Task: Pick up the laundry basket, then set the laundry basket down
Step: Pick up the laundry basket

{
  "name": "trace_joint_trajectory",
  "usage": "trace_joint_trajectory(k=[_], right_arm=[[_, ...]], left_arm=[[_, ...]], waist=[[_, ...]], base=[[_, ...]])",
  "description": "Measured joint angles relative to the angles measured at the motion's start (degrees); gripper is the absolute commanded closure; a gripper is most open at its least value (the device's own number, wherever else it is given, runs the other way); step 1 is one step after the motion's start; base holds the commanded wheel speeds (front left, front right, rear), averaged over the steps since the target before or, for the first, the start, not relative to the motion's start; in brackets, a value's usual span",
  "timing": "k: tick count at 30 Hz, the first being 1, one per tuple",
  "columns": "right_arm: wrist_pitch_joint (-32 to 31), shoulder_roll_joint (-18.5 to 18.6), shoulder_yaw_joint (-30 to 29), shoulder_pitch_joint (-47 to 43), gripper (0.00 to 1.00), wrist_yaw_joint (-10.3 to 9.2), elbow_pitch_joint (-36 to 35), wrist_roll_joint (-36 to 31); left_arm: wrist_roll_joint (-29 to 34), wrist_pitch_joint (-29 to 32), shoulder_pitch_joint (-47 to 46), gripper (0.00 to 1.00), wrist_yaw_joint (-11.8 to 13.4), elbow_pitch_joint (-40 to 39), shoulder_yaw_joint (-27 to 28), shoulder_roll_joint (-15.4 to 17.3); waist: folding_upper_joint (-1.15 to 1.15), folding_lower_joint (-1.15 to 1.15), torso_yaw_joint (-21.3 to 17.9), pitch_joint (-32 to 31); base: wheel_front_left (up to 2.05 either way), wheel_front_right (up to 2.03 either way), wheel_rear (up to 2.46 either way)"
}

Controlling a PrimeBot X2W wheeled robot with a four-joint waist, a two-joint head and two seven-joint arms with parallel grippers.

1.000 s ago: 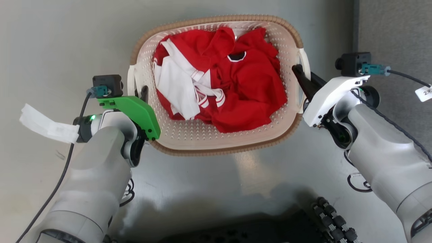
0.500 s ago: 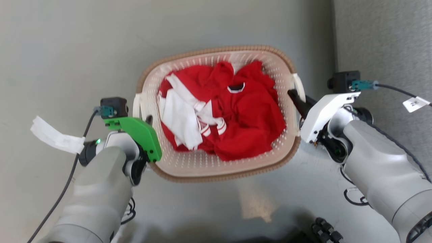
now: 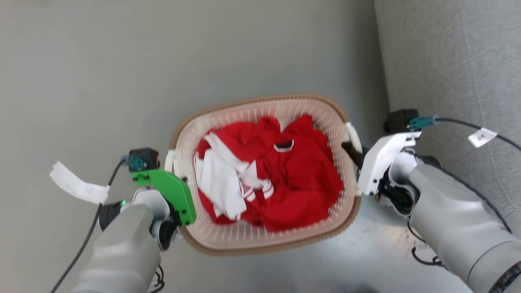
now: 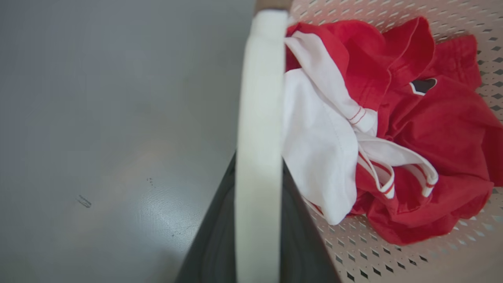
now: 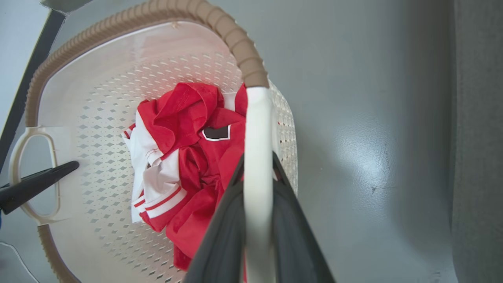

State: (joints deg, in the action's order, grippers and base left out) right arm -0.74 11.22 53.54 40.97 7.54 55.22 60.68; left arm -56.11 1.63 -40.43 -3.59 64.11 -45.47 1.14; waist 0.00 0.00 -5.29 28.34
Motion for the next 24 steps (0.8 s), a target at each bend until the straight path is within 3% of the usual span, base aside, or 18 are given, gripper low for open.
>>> trace_joint_trajectory(k=[24], right_arm=[[-10.9, -2.3, 4.0, -7.3, 1.0, -0.01, 4.3, 4.5]], left_arm=[[-5.0, 10.0, 9.3, 1.0, -1.5, 1.9, -3.2, 0.0]], waist=[[0.0, 0.0, 0.2, -18.0]], base=[[0.0, 0.0, 0.0]])
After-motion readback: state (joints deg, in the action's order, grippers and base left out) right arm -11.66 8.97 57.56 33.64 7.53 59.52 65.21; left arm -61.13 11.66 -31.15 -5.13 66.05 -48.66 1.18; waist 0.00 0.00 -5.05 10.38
